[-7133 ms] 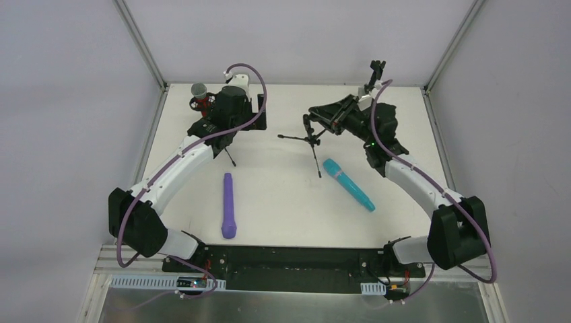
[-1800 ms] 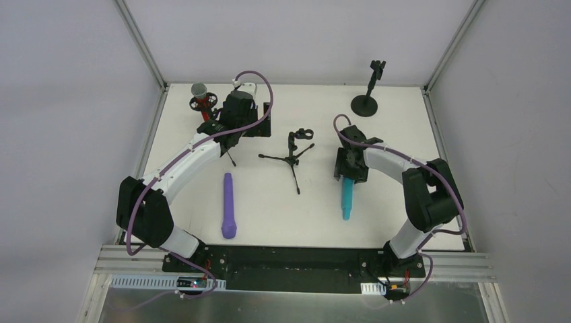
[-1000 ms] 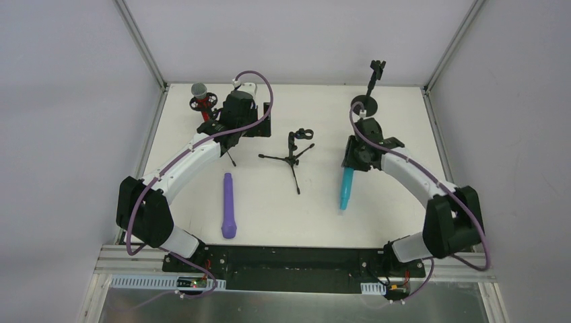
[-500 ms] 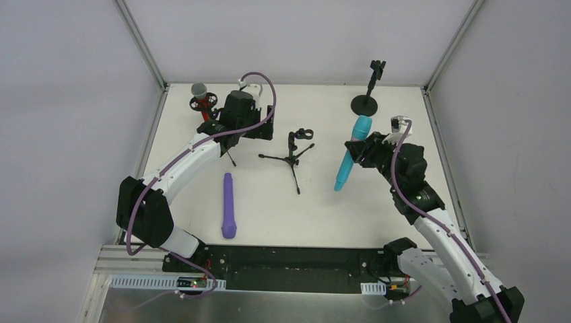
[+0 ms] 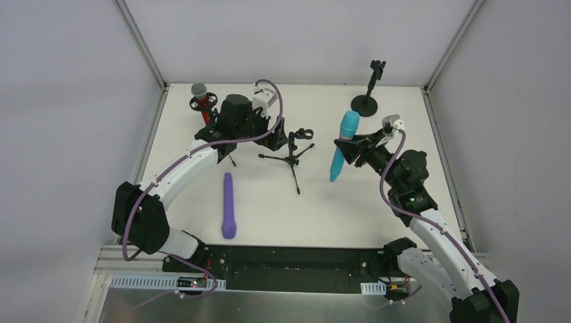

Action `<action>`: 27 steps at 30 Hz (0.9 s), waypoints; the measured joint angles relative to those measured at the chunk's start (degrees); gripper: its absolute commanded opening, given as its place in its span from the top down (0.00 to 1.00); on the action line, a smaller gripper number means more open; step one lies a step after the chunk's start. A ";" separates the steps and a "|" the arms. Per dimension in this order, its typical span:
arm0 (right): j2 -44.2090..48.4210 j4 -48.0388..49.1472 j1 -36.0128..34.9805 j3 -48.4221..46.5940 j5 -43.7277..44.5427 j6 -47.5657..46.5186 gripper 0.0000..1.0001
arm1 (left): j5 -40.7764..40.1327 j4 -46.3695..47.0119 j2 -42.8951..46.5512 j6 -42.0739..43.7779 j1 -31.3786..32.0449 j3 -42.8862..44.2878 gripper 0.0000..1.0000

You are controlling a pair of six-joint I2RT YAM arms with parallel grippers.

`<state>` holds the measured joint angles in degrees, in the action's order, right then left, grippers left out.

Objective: Attach the microphones to the stand

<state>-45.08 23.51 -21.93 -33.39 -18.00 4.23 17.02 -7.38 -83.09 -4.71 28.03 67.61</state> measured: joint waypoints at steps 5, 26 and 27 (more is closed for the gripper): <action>-0.61 3.39 0.00 1.42 -3.17 -0.92 1.00 | 9.73 10.45 2.93 1.25 0.00 -6.45 0.02; -1.11 5.09 0.00 2.34 -5.46 -1.75 1.00 | 23.85 32.57 -7.34 1.11 0.90 -11.96 0.51; -1.11 5.09 0.00 2.34 -5.46 -1.79 1.00 | 24.55 32.65 -7.52 1.25 0.90 -11.85 0.57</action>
<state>-46.19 28.60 -21.93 -31.05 -23.46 2.44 41.56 25.28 -90.61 -3.46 28.93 55.77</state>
